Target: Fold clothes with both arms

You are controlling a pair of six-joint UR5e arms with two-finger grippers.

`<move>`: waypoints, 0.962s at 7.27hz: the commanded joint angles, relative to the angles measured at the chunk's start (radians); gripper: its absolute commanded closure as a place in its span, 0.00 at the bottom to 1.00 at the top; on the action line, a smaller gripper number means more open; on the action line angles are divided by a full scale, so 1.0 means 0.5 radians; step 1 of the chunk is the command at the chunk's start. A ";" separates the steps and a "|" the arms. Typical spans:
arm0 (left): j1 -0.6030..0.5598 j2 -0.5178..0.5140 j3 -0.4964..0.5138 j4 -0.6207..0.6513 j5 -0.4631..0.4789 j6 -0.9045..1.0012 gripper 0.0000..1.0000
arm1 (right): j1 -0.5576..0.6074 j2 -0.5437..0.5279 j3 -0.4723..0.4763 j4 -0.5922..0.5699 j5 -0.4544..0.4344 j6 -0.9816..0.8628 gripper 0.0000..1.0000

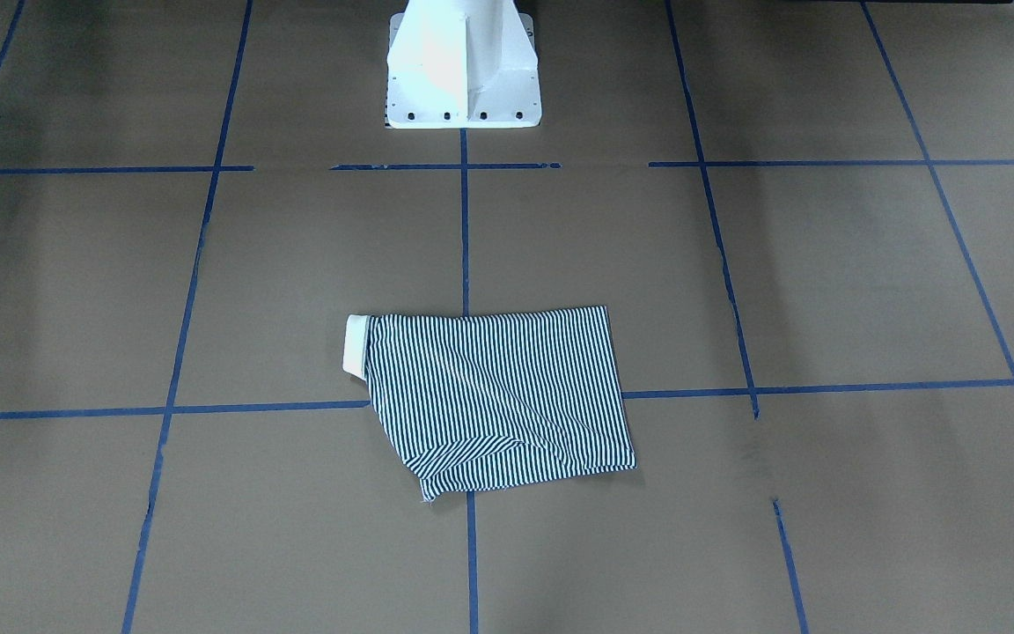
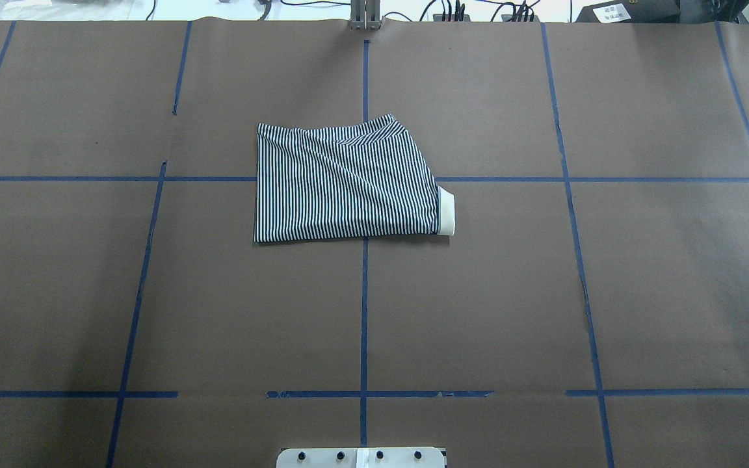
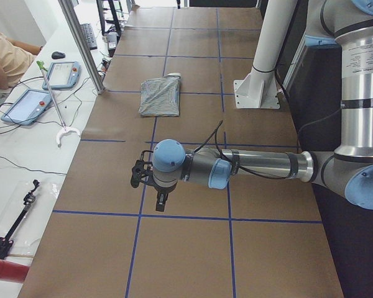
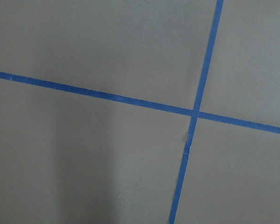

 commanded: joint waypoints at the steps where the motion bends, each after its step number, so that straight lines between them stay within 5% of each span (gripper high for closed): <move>1: 0.000 -0.011 0.000 0.006 0.001 0.004 0.00 | -0.014 0.000 0.001 -0.001 0.014 -0.001 0.00; 7: 0.000 0.124 -0.120 -0.022 0.164 0.007 0.00 | -0.007 -0.006 -0.060 -0.001 0.002 -0.001 0.00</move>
